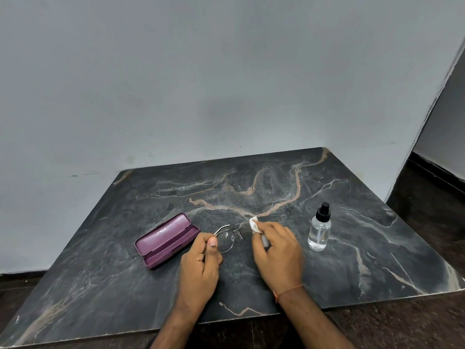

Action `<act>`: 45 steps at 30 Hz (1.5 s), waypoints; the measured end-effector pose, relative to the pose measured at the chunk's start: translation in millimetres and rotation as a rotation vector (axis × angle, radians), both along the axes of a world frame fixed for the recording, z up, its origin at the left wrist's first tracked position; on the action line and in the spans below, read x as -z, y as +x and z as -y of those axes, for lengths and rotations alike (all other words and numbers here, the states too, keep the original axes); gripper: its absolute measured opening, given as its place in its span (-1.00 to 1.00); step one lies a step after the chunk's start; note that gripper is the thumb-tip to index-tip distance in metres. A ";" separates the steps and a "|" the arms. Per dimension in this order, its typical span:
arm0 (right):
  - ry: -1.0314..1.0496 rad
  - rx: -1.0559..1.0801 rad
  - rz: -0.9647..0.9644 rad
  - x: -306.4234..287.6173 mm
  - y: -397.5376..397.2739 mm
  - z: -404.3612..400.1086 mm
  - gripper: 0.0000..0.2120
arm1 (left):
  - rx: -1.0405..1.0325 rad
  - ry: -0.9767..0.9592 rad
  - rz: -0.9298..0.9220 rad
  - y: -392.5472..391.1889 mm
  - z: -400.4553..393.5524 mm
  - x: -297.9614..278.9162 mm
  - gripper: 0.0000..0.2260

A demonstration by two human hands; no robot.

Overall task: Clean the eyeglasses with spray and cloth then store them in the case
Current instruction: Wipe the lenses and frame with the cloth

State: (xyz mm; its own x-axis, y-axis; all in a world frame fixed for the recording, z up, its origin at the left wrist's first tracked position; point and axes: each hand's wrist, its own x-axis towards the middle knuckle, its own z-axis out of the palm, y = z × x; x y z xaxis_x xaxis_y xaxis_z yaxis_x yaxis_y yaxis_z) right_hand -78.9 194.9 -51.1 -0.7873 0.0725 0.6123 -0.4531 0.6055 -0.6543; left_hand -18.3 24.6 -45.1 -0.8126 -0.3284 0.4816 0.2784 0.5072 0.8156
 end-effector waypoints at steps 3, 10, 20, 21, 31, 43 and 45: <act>0.058 -0.122 -0.075 -1.0 5.4 0.9 -0.78 | -0.015 0.046 -0.006 -1.3 1.7 0.7 -0.70; 0.013 -0.027 -0.024 0.3 2.5 0.9 -0.75 | 0.029 0.197 -0.005 -2.8 3.4 0.1 -0.69; 0.152 -0.121 -0.111 -3.0 7.4 2.9 -0.77 | 0.050 0.213 0.008 -2.5 4.8 0.3 -0.68; 0.115 -0.065 -0.074 -3.5 5.5 2.3 -0.76 | 0.051 0.208 0.010 -2.6 4.7 0.7 -0.68; 0.106 -0.195 -0.129 -3.4 6.5 3.6 -0.76 | 0.035 0.129 0.028 -2.8 4.2 0.7 -0.73; 0.016 -0.234 -0.034 -1.2 2.2 2.4 -0.77 | 0.016 0.016 0.038 -0.8 0.8 0.2 -0.71; 0.002 -0.194 -0.018 -0.6 0.0 1.6 -0.75 | 0.026 0.017 0.030 -0.3 -0.4 -0.8 -0.72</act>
State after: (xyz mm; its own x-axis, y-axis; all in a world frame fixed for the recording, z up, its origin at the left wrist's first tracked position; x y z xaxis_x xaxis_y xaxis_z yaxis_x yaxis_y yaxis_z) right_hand -78.9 193.3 -50.5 -0.7751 -0.0806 0.6267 -0.5734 0.5065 -0.6440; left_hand -18.6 24.9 -44.3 -0.8348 -0.3150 0.4514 0.2664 0.4864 0.8321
